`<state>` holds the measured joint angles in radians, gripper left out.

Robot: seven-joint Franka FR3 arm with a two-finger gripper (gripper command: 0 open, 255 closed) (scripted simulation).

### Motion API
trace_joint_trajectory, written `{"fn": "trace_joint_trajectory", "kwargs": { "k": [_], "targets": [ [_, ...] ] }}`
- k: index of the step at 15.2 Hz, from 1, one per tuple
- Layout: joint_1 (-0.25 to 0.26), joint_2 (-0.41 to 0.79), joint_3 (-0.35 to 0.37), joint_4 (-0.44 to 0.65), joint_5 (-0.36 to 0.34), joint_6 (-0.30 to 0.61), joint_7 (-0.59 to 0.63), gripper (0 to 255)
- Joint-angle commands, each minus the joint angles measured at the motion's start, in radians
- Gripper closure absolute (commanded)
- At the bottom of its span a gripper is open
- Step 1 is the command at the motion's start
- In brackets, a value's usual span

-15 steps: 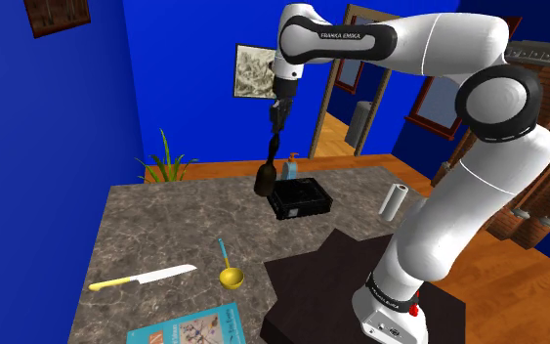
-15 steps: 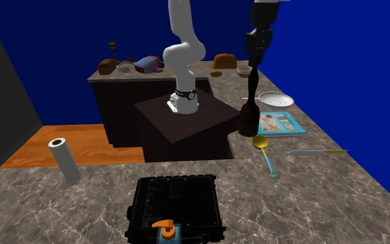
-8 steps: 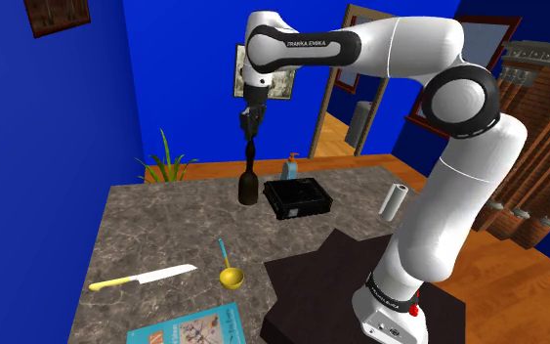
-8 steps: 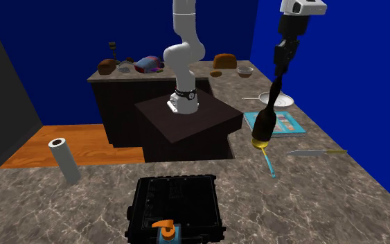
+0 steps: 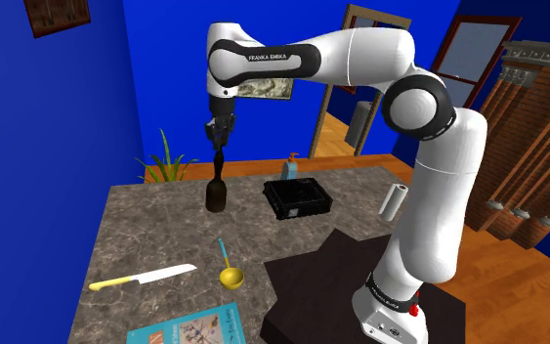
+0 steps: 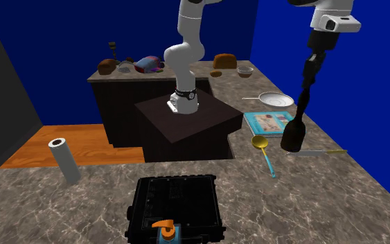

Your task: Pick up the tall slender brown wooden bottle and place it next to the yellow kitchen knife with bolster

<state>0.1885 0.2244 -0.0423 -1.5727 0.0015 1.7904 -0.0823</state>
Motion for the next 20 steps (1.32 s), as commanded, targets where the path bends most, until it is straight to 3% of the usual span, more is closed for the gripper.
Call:
{"fn": "trace_joint_trajectory", "kwargs": {
  "k": [1,8,11,12,20],
  "targets": [
    [0.014,0.065,0.009,0.065,0.0,0.002,0.024,255],
    [0.07,0.331,0.035,0.383,-0.005,-0.051,0.106,255],
    [0.095,0.485,0.041,0.599,-0.008,-0.114,0.137,255],
    [0.106,0.575,0.043,0.737,-0.009,-0.162,0.149,255],
    [0.106,0.55,0.043,0.586,-0.009,-0.035,0.15,255]
  ]
}}
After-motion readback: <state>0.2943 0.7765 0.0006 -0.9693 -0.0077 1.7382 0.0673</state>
